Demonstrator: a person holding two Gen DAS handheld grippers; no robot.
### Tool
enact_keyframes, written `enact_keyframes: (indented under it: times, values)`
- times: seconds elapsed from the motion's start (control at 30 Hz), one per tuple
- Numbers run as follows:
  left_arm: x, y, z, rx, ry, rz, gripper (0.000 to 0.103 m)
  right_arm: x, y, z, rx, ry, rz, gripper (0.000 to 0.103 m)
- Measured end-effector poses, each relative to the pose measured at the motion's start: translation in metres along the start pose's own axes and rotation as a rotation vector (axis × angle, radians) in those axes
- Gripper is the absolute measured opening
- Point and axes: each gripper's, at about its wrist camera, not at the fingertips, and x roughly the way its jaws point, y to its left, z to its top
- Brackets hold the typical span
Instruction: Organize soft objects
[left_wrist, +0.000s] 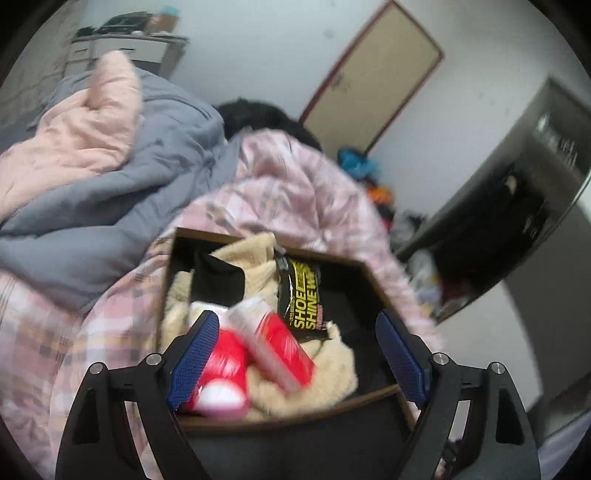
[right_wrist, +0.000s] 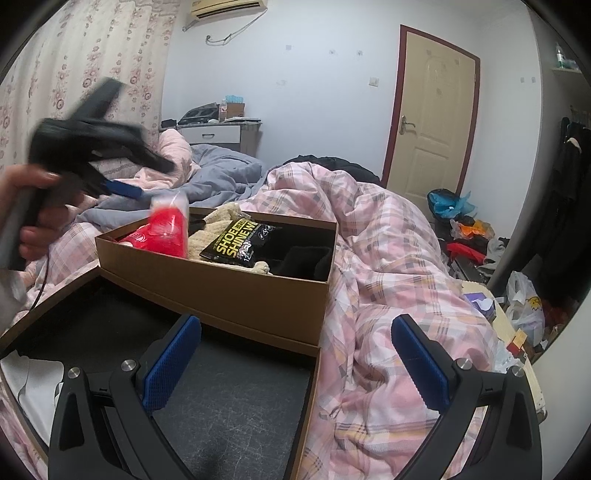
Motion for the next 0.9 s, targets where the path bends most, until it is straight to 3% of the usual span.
enact_keyframes:
  times: [0.07, 0.2, 0.3, 0.4, 0.57, 0.77, 0.9]
  values:
    - [-0.032, 0.016, -0.01, -0.045, -0.075, -0.032, 0.085, 0.001, 0.0, 0.0, -0.002, 0.005, -0.001, 0.102]
    - [-0.075, 0.031, -0.038, -0.014, -0.187, -0.04, 0.086, 0.001, 0.002, 0.0, -0.008, 0.008, -0.005, 0.102]
    - [-0.1, 0.04, -0.068, 0.025, -0.286, 0.021, 0.094, 0.002, 0.002, 0.0, -0.005, 0.013, 0.0, 0.102]
    - [-0.11, 0.042, -0.087, 0.072, -0.341, 0.116, 0.094, 0.005, 0.003, -0.001, -0.009, 0.03, -0.002, 0.102]
    - [-0.123, 0.054, -0.108, 0.088, -0.425, 0.179, 0.094, 0.003, 0.006, -0.001, -0.028, 0.024, -0.009, 0.102]
    - [-0.139, 0.062, -0.128, 0.147, -0.538, 0.2, 0.094, 0.003, 0.003, 0.0, -0.018, 0.024, -0.002, 0.102]
    - [-0.132, 0.062, -0.134, 0.163, -0.546, 0.196, 0.094, 0.0, -0.004, 0.003, 0.009, 0.016, 0.019, 0.102]
